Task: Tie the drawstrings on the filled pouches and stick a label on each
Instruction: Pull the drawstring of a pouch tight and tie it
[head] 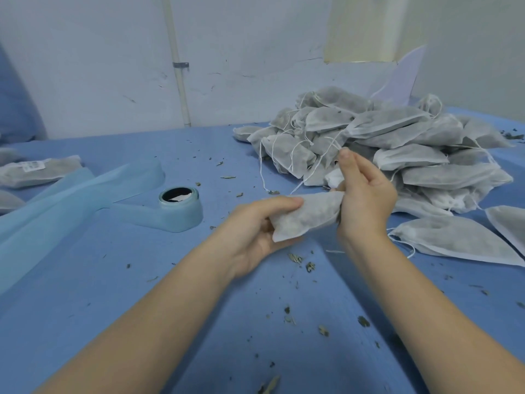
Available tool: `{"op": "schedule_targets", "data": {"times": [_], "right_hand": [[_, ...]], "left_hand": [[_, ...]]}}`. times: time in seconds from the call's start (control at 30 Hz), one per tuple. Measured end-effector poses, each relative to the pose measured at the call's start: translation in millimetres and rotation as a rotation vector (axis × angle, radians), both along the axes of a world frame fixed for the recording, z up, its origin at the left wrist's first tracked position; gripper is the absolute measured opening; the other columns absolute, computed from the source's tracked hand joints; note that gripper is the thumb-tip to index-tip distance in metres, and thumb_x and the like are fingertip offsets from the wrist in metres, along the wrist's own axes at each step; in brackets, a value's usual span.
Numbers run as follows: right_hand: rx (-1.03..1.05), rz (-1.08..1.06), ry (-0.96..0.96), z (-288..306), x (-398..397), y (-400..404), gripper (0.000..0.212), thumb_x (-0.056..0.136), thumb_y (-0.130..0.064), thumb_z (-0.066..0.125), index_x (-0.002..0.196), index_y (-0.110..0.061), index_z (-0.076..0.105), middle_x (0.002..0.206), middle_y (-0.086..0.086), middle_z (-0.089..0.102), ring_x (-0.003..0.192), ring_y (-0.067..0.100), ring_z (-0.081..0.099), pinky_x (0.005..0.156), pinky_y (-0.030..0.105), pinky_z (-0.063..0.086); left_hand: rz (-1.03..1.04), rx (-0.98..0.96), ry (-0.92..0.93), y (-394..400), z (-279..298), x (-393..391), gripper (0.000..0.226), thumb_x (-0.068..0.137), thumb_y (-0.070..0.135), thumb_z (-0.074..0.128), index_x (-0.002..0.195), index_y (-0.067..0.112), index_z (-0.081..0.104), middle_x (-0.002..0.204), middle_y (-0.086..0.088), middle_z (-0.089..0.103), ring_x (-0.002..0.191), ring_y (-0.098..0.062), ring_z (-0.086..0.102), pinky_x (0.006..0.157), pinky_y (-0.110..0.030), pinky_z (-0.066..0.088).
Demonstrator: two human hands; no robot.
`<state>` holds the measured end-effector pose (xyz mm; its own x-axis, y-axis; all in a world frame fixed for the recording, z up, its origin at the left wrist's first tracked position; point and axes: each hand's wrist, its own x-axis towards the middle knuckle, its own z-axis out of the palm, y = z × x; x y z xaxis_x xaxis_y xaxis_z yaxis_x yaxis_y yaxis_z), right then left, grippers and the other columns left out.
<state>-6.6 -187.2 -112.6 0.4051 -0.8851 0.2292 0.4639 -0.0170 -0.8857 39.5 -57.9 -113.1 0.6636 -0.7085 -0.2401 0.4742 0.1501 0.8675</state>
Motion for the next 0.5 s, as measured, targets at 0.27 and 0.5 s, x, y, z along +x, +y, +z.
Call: {"op": "schedule_targets", "data": {"times": [0.27, 0.5], "right_hand": [[-0.305, 0.388, 0.154, -4.3, -3.5, 4.7, 0.017, 0.083, -0.014, 0.071, 0.070, -0.025, 0.072, 0.080, -0.014, 0.069, 0.075, -0.005, 0.060, 0.067, 0.008, 0.043], [-0.512, 0.481, 0.228, -8.2, -5.9, 5.9, 0.017, 0.081, -0.007, 0.073, 0.069, -0.020, 0.071, 0.106, -0.007, 0.067, 0.091, -0.006, 0.060, 0.078, 0.014, 0.047]], "left_hand": [[0.106, -0.110, -0.031, 4.7, -5.8, 5.0, 0.026, 0.085, 0.002, 0.054, 0.111, 0.002, 0.060, 0.102, -0.015, 0.069, 0.095, -0.027, 0.067, 0.079, -0.042, 0.057], [0.122, -0.114, -0.047, 8.2, -1.4, 5.9, 0.056, 0.074, 0.040, 0.067, 0.112, 0.000, 0.063, 0.111, -0.021, 0.067, 0.099, -0.031, 0.067, 0.075, -0.044, 0.058]]}}
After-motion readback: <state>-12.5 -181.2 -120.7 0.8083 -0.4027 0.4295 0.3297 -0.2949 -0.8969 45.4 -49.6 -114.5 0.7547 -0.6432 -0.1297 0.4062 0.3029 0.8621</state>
